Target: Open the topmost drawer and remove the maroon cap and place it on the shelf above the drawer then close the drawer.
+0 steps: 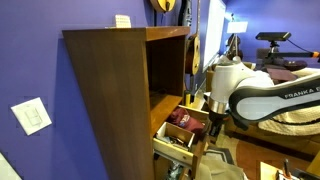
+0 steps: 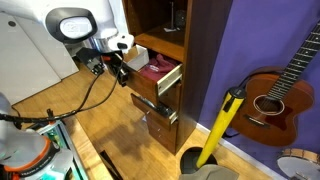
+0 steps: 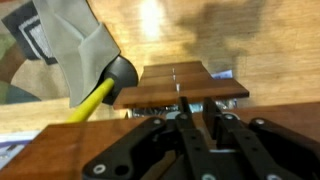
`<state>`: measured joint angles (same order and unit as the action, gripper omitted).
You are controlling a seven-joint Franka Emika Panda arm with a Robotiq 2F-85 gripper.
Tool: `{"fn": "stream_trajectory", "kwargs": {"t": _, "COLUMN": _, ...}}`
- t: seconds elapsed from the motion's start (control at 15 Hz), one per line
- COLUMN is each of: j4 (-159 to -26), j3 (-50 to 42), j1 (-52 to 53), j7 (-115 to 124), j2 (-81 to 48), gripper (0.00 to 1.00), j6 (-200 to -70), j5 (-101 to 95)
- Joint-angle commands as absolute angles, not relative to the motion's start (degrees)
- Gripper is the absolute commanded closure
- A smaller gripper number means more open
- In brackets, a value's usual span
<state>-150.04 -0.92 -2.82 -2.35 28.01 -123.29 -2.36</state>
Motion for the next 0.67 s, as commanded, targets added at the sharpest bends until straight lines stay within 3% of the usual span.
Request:
{"fn": "stream_trajectory", "kwargs": {"t": 0.0, "j4": -153.15, "j3": -0.66, "j1": -4.44, "j7": 1.33, "j2": 26.05, "gripper": 0.45, "j6": -117.56, "j5": -4.73}}
{"fn": "stream_trajectory", "kwargs": {"t": 0.4, "j4": -153.64, "j3": -1.43, "j1": -5.79, "j7": 2.66, "j2": 26.47, "gripper": 0.01, "j6": -111.22, "j5": -6.07}}
{"fn": "stream_trajectory", "kwargs": {"t": 0.6, "j4": -153.18, "j3": -1.47, "j1": -6.66, "j7": 3.29, "j2": 28.24, "gripper": 0.0, "j6": -109.49, "j5": -7.48}}
